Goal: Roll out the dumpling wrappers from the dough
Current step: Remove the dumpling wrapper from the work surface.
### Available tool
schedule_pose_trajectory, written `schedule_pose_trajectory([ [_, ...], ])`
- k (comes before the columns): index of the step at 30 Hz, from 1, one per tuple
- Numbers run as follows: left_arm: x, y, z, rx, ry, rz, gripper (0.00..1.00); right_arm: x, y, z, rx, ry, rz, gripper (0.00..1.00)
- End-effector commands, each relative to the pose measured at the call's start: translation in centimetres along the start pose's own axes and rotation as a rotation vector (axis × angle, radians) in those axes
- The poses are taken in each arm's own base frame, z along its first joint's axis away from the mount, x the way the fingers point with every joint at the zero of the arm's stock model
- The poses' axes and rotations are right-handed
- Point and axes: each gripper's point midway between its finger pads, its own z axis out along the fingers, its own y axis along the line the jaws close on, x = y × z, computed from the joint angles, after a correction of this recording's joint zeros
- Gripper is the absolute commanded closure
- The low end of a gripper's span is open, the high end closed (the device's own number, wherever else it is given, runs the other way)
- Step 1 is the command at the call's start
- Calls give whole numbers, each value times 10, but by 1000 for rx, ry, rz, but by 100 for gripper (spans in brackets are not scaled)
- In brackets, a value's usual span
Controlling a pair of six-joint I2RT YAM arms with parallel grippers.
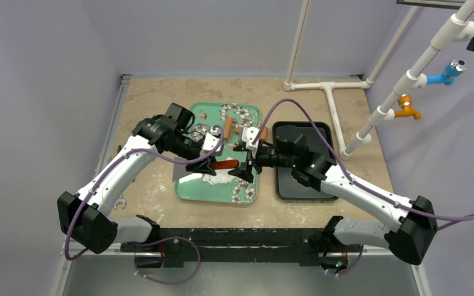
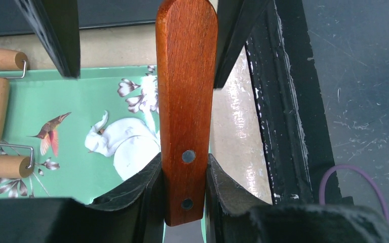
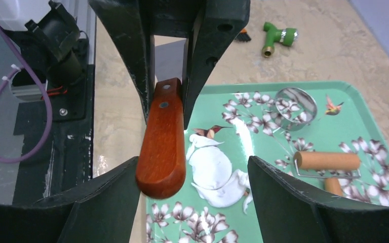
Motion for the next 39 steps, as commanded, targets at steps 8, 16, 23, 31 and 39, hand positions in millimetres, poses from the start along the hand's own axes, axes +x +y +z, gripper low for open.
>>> schedule_pose_trajectory([
  [8, -21, -2, -3, 16, -63, 24, 100, -36, 10, 31, -92, -92, -109, 37],
  [16, -24, -1, -5, 10, -63, 34, 100, -31, 7, 33, -48, -66, -92, 50],
  [23, -24, 0, -5, 7, -59, 30, 100, -22, 0, 37, -23, 6, -45, 51],
  [31, -28, -1, -7, 5, -68, 39, 100, -26, 1, 34, -23, -8, -47, 57],
  [39, -27, -1, -6, 2, -64, 36, 100, -23, 4, 32, -38, 16, -40, 99],
])
